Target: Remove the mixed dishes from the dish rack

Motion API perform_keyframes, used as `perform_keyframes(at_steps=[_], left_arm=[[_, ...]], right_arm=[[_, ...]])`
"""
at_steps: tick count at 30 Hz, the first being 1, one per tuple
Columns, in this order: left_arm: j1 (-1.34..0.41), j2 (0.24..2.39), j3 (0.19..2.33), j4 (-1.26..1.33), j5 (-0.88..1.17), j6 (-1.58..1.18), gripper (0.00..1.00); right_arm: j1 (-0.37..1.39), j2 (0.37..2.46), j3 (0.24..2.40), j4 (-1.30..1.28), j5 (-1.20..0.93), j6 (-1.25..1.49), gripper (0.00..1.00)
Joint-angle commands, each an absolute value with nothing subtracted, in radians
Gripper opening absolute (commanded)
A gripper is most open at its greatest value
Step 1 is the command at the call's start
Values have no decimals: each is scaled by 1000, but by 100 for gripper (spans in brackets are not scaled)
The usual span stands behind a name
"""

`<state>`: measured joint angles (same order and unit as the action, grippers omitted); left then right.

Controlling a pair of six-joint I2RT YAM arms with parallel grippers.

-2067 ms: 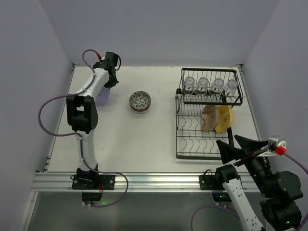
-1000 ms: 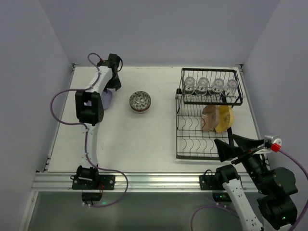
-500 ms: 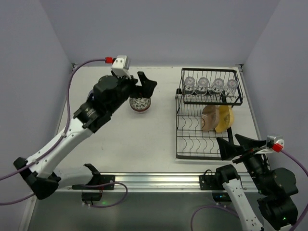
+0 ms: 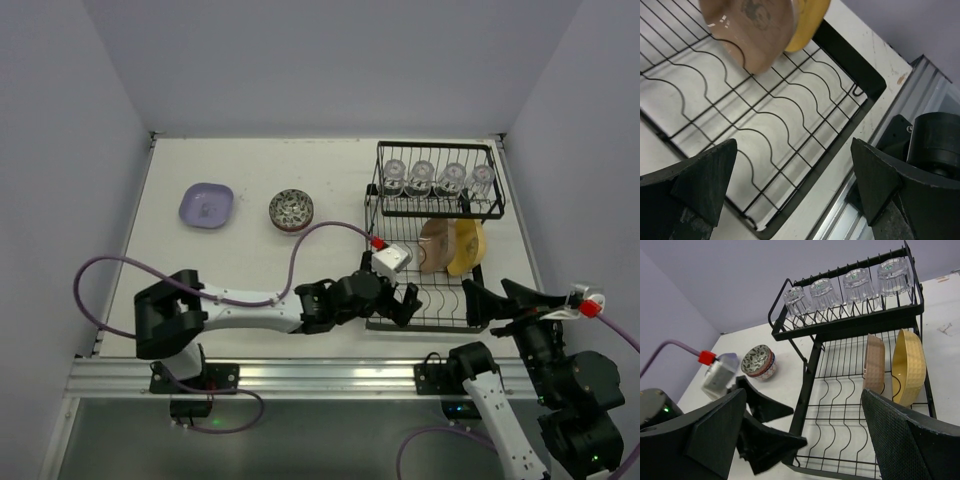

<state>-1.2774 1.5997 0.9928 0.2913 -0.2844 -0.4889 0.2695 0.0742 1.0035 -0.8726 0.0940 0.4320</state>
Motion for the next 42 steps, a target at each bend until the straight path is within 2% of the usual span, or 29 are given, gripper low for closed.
perform_keyframes(at_steps=[1,5,14,23,28,32,34,39,40,42], left_arm=[[-1304,1701,1141,428,-356,-505,100],[-1305,1853,1229,489,-310,-462,100],[-1302,2097,1414,537,-394,-301,96],[-1252,2203,1569,466,-428,-213,93],[-1212,2238,1597,462,-365,-210,95],[-1180,2290,1658,430,-273,-210,92],[-1160,2316,1700,394,-212,-221,87],[-1154,2283,1634,469,-140,-229,62],[-1155,2283,1632,469,-138,-232,46],[-1154,2284,1637,466,-130,-235,36]], right_arm=[[270,94,1022,-874,84,436,99],[270,95,1028,-874,51,428,99],[270,78,1028,-877,17,413,99],[270,72,1031,-885,5,397,99],[270,72,1035,-885,5,391,99],[270,75,1031,-879,-25,391,99],[271,77,1032,-881,-28,391,99],[270,72,1031,-881,-28,385,99],[270,72,1029,-879,-31,385,99],[270,75,1029,-879,-38,388,99]])
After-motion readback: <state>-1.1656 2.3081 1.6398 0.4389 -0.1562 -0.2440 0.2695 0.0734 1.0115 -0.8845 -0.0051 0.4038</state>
